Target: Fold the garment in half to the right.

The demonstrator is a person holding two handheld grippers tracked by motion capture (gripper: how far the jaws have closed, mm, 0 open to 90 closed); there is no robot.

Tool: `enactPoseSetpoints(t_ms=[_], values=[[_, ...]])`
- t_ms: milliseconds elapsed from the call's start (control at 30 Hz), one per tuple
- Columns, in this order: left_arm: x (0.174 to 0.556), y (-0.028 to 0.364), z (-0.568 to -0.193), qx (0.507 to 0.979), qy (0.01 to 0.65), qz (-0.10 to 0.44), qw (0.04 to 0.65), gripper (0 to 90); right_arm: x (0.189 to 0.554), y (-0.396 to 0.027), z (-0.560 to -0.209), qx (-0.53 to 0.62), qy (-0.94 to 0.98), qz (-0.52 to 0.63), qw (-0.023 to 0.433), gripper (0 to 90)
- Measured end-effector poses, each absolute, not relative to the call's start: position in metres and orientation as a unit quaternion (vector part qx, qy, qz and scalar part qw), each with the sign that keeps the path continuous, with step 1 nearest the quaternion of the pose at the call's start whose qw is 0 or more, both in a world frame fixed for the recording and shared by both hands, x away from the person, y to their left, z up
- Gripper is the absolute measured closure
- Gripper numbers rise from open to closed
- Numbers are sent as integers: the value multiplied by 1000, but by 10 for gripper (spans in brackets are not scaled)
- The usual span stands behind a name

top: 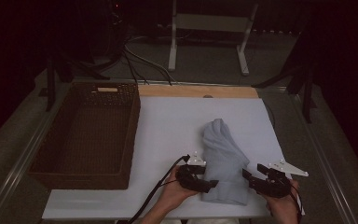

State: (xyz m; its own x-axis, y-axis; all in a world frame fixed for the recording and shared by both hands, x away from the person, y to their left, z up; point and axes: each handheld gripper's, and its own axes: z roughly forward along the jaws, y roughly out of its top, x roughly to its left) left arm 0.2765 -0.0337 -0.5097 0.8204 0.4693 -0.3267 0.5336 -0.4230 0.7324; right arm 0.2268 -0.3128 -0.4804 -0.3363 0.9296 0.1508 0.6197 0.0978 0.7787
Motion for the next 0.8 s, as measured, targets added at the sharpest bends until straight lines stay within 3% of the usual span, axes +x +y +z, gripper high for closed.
enactPoseSetpoints(t_ms=[567,800], values=[[273,-32,-505,848,272,-25,455,763,227,-300,-489,526,746,368,178,515],[273,-32,-502,851,266,-16,453,791,232,-296,-493,527,750,360,173,586]])
